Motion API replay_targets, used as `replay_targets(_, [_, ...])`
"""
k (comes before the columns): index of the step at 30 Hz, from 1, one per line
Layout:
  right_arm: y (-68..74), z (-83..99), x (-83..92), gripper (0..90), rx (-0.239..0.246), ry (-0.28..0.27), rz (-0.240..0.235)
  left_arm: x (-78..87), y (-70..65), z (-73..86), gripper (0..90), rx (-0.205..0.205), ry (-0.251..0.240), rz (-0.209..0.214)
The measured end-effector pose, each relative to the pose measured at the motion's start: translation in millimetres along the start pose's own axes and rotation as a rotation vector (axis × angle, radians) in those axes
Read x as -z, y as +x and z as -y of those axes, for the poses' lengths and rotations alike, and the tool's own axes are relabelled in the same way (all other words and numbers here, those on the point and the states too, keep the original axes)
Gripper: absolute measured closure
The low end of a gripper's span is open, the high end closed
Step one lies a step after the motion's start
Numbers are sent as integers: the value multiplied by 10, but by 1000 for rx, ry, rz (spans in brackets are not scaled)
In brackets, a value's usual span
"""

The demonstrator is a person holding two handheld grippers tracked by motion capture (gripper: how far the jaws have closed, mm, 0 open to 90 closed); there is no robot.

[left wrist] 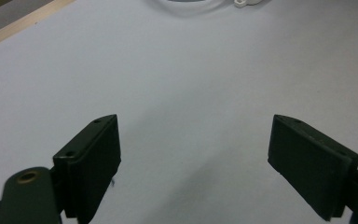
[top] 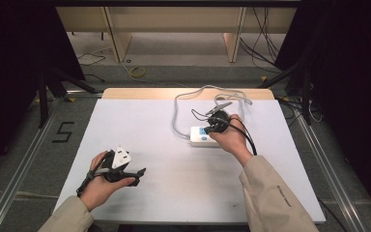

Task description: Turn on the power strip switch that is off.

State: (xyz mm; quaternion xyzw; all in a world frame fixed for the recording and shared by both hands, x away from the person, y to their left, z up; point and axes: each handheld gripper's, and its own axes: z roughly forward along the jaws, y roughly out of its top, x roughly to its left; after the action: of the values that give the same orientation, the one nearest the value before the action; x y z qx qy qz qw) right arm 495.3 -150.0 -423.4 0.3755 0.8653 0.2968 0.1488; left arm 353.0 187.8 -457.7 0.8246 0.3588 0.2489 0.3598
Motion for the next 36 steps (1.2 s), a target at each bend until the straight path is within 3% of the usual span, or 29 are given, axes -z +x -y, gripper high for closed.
replay_targets(36, [55,-70,-185,900,-9,70,-31,0,2,-1,167,-10,5,3])
